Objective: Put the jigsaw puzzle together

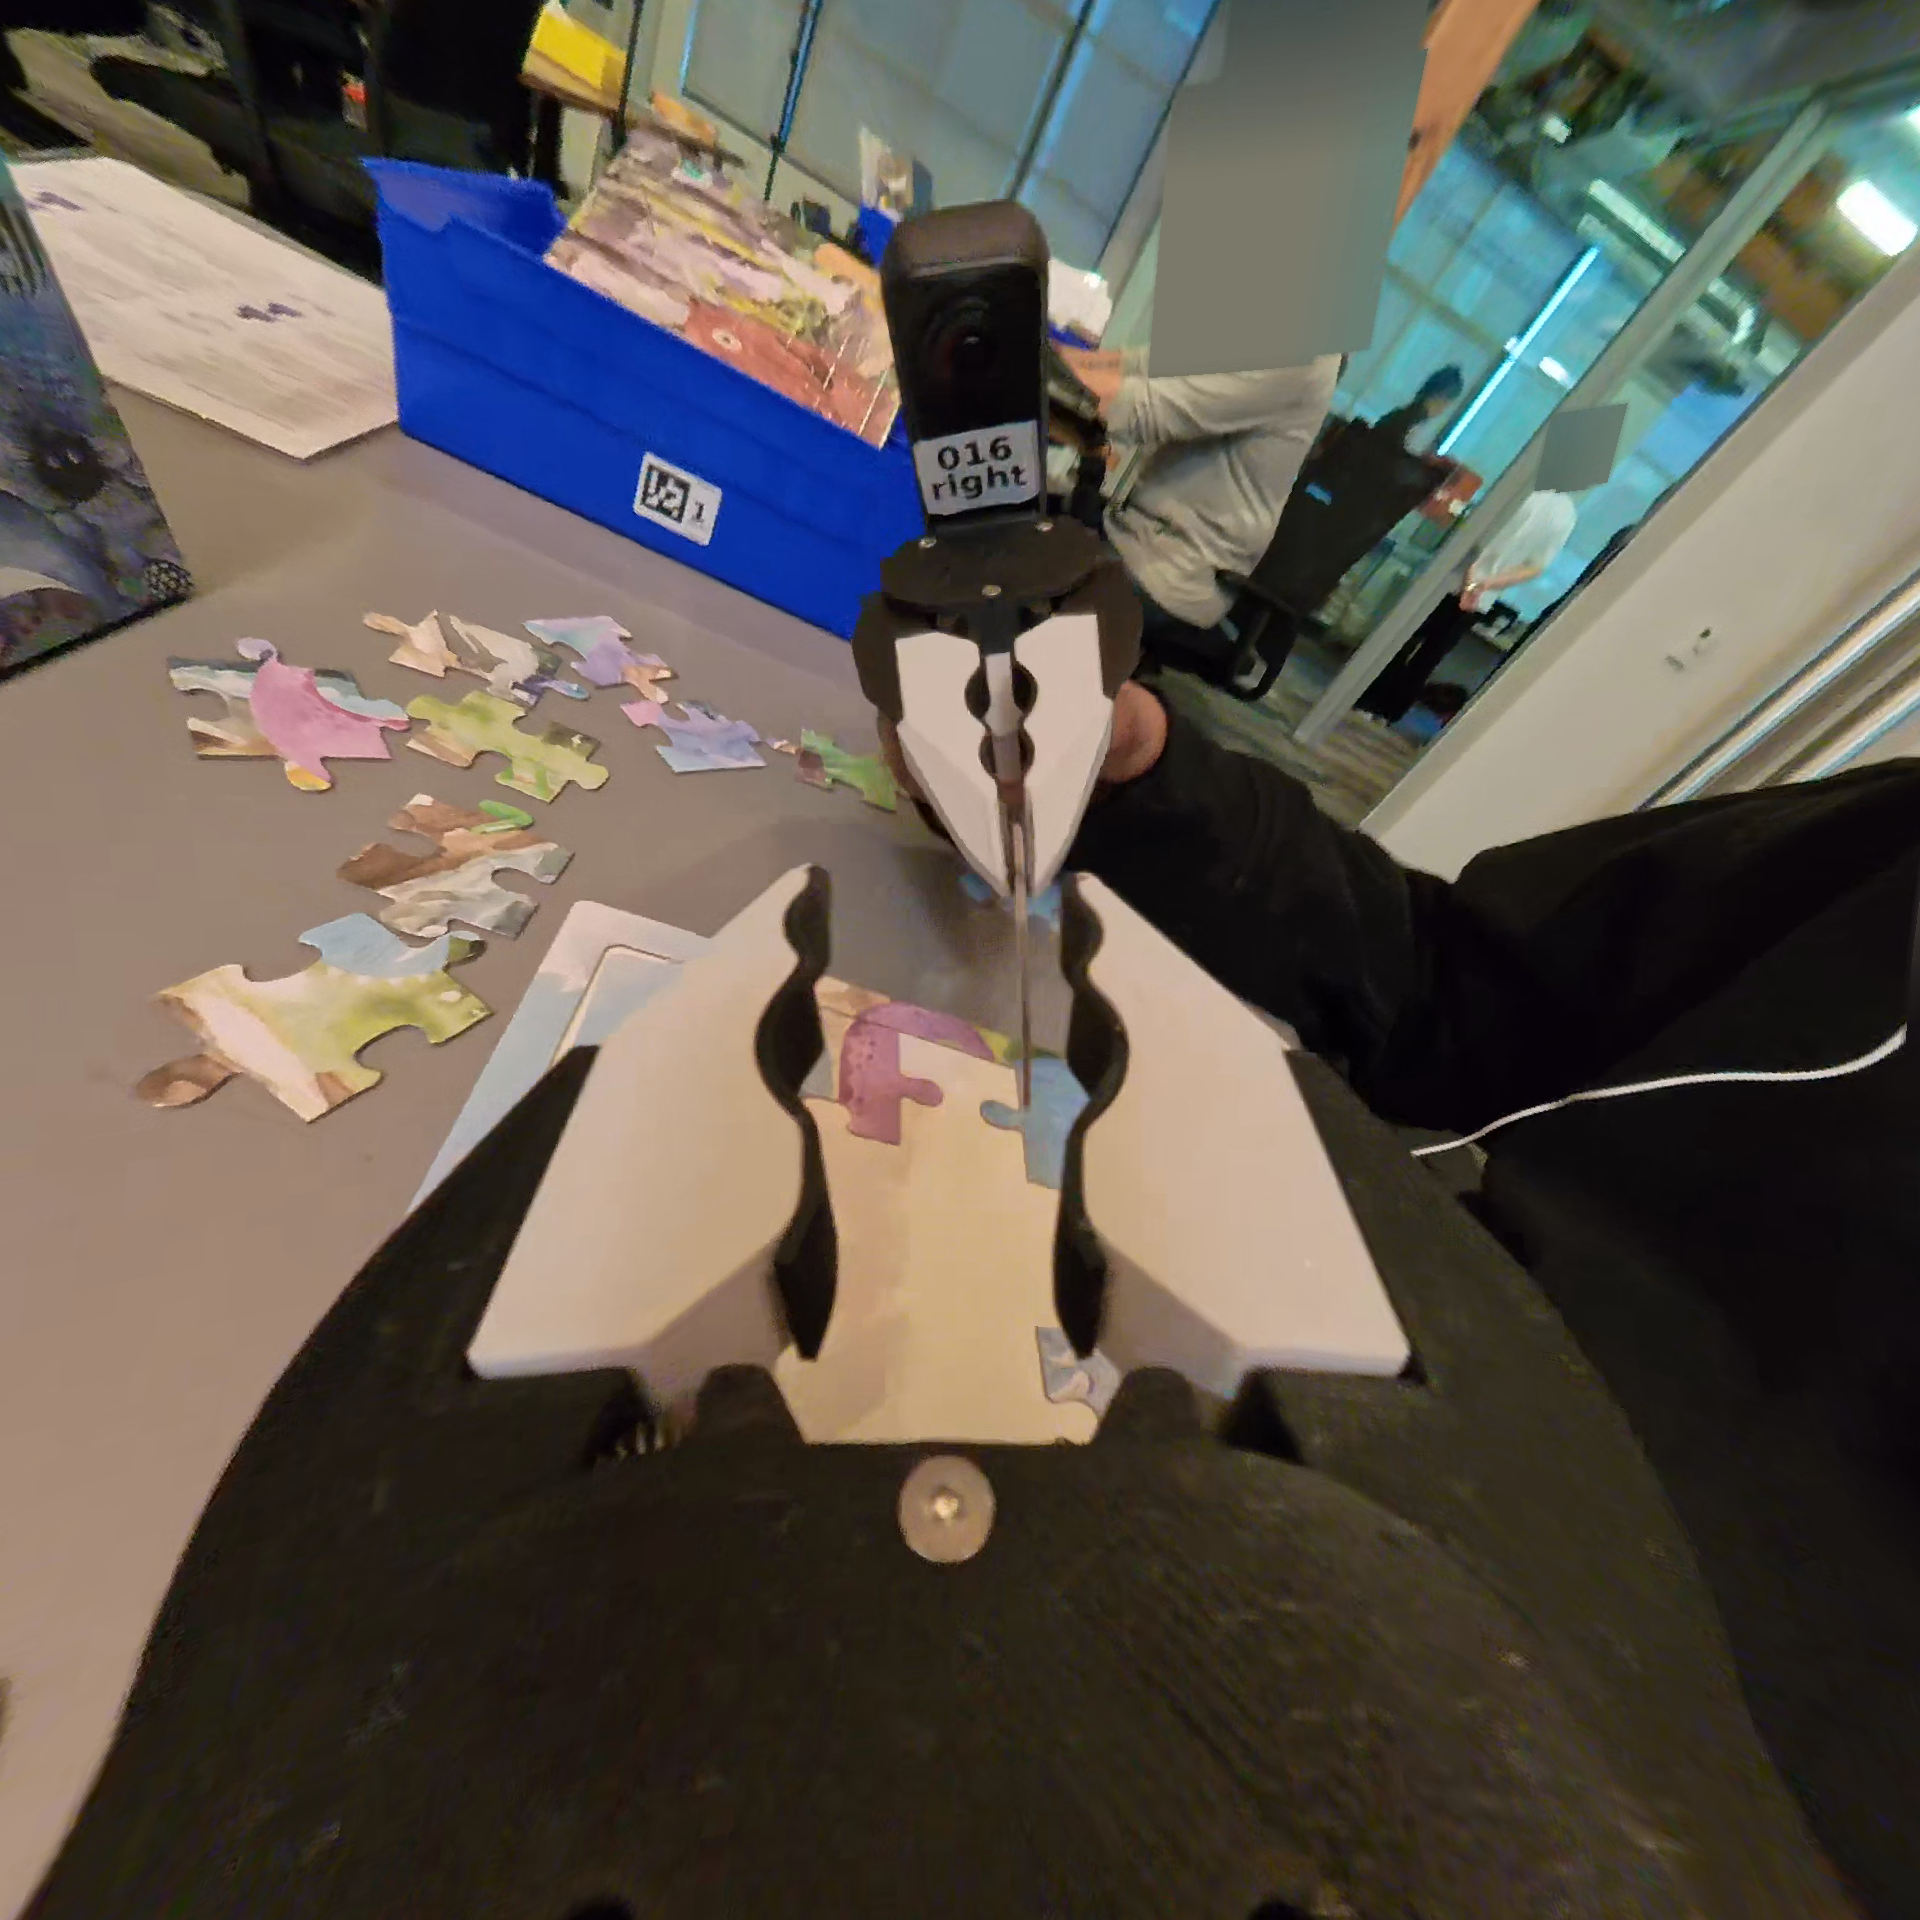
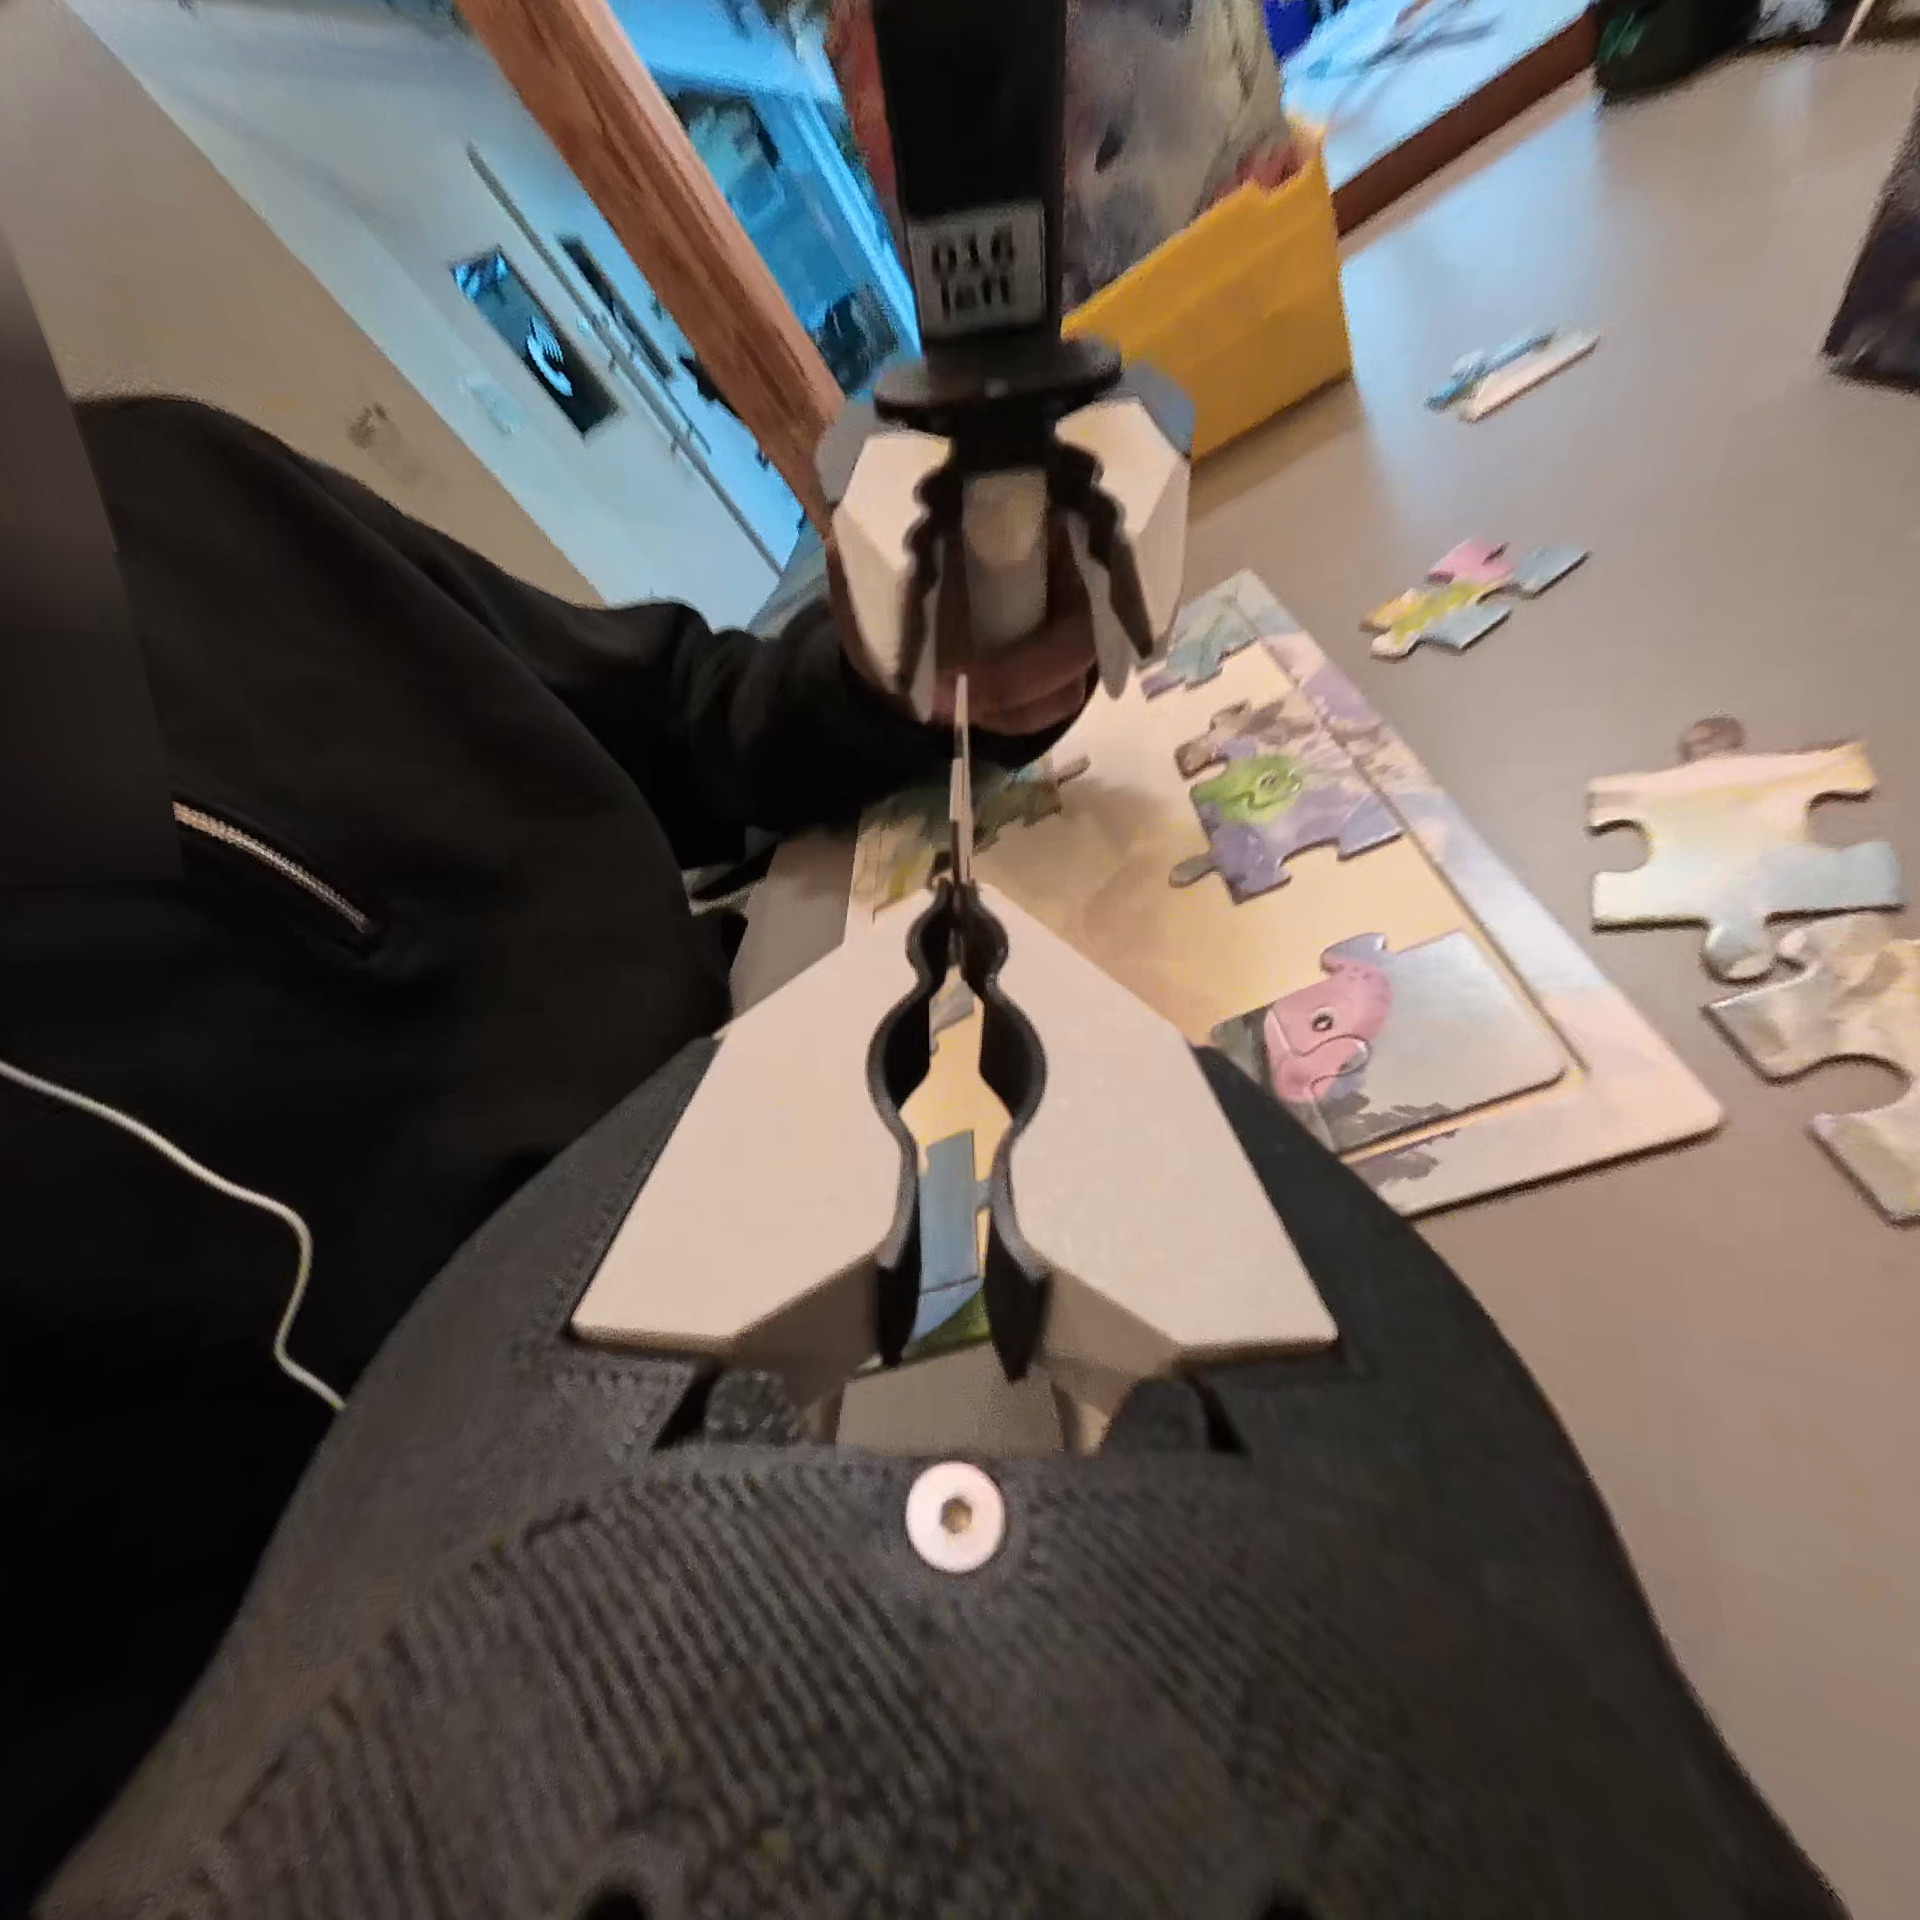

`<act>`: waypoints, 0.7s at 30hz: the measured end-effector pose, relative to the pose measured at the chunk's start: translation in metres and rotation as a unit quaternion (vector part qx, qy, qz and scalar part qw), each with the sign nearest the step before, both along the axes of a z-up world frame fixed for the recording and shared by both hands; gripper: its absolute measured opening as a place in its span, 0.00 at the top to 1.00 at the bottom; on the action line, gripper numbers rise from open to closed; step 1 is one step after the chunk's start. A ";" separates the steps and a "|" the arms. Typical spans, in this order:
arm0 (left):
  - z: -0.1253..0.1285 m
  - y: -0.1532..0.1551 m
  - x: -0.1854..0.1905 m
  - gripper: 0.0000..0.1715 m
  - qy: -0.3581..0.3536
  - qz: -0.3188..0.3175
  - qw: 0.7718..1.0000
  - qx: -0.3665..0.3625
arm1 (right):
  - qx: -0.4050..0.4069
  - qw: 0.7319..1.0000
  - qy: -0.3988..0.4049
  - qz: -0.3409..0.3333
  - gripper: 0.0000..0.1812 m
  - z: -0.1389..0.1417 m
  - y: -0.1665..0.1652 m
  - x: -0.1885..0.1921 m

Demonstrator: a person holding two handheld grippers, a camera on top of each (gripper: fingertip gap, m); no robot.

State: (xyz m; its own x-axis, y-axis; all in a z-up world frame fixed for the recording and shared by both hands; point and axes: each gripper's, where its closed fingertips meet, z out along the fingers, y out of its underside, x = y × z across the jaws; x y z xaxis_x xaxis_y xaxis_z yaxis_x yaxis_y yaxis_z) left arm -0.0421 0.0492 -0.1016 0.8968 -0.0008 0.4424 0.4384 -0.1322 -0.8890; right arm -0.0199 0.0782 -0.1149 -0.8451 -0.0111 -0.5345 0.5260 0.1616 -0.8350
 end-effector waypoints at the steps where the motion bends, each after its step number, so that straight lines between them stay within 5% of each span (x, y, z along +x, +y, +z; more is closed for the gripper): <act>1: 0.006 -0.001 0.001 0.70 -0.001 -0.005 1.000 0.018 | -0.016 1.000 0.003 -0.012 1.00 0.007 0.003 -0.004; 5: 0.016 -0.002 0.006 0.67 0.004 -0.013 0.999 0.051 | -0.091 0.994 0.012 -0.055 1.00 0.034 0.016 -0.017; 9: 0.008 0.008 0.014 0.73 -0.012 -0.025 0.999 0.038 | -0.130 0.989 0.007 -0.069 1.00 0.046 0.018 -0.020; 17: 0.018 0.003 0.008 1.00 -0.046 -0.020 0.996 0.076 | -0.109 0.993 -0.008 -0.050 1.00 0.032 0.000 -0.015; 21: 0.019 0.000 0.002 1.00 -0.054 -0.008 0.995 0.078 | -0.063 0.998 -0.014 -0.025 1.00 0.014 -0.010 -0.008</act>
State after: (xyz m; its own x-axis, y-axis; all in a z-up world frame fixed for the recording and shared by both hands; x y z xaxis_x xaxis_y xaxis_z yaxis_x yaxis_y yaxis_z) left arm -0.0402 0.0491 -0.0829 0.8438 -0.0917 0.5288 0.5307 -0.0039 -0.8475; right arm -0.0279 0.0681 -0.1013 -0.8312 -0.0372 -0.5548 0.5540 0.0288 -0.8320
